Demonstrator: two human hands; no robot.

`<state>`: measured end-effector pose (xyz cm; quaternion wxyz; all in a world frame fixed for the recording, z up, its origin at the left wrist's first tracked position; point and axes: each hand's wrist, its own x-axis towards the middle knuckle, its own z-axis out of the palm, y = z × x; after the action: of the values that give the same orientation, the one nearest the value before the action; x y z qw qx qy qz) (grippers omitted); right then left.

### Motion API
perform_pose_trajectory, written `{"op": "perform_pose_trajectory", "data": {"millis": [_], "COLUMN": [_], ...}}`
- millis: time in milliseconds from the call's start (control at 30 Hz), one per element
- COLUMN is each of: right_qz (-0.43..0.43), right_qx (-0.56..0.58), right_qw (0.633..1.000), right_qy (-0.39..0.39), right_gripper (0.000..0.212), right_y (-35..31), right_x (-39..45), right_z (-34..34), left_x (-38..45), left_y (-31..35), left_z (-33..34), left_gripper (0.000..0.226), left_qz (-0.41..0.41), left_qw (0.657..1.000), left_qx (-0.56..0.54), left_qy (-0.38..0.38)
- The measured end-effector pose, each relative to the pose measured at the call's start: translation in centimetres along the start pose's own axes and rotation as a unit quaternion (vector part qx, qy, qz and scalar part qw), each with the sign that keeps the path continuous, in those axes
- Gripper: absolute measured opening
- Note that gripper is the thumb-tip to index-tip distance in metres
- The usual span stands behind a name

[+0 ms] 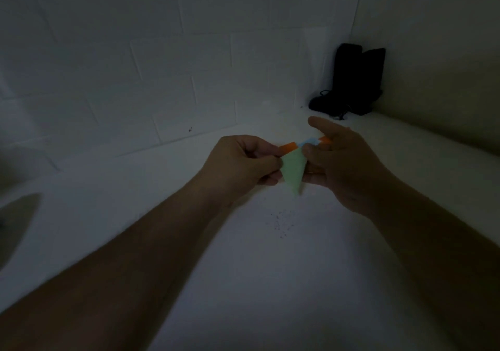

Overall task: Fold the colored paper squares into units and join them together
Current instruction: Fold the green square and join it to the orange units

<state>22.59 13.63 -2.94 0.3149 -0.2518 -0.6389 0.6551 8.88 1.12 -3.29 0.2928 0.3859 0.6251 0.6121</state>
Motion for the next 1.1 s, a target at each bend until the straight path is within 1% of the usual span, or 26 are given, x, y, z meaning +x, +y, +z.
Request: {"op": "perform_pose_trajectory", "data": {"millis": [100, 200, 367, 467, 533, 633, 733, 800, 933, 1100], "right_qz": [0.001, -0.01, -0.015, 0.004, 0.012, 0.025, 0.044, 0.042, 0.034, 0.025], "right_qx": [0.009, 0.022, 0.022, 0.053, 0.082, 0.095, 0.073, 0.049, 0.065, 0.038], "right_qw": [1.0, 1.0, 0.999, 0.998, 0.996, 0.995, 0.996, 0.997, 0.997, 0.999], "right_qy": [-0.008, -0.019, 0.021, 0.037, 0.034, 0.019, -0.021, -0.031, -0.024, -0.012], "right_gripper": [0.056, 0.059, 0.065, 0.07, 0.073, 0.077, 0.085, 0.087, 0.088, 0.095], "right_y": [-0.1, 0.0, -0.2, -0.6, -0.7, -0.6, -0.2, -0.1, -0.4, -0.4], "right_x": [0.0, -0.1, 0.0, 0.2, 0.2, 0.3, 0.0, -0.2, -0.3, -0.4], "right_z": [-0.2, -0.3, -0.5, -1.0, -1.0, -0.8, -0.2, 0.2, -0.1, 0.1], "left_x": [0.0, 0.0, 0.0, 0.0, 0.0, 0.0, -0.2, -0.2, -0.2, -0.2], "left_y": [0.1, 0.1, 0.1, 0.2, 0.3, 0.5, 0.6, 0.6, 0.8, 0.7], "left_z": [0.0, -0.1, -0.2, -0.1, 0.0, -0.1, -0.1, 0.0, 0.0, 0.0], "left_gripper": [0.01, 0.013, 0.01, 0.014, 0.013, 0.014, 0.015, 0.014, 0.011, 0.012], "left_qz": [-0.001, -0.004, -0.009, -0.007, -0.006, -0.004, -0.005, -0.007, -0.015, -0.012], "left_qw": [1.0, 1.0, 1.0, 1.0, 1.0, 1.0, 1.0, 1.0, 0.999, 1.0], "left_qx": [0.001, 0.0, -0.003, 0.005, -0.002, -0.014, -0.02, -0.026, -0.04, -0.022], "left_qy": [-0.003, -0.008, 0.005, -0.002, -0.003, 0.005, 0.008, 0.005, 0.007, 0.004]}}
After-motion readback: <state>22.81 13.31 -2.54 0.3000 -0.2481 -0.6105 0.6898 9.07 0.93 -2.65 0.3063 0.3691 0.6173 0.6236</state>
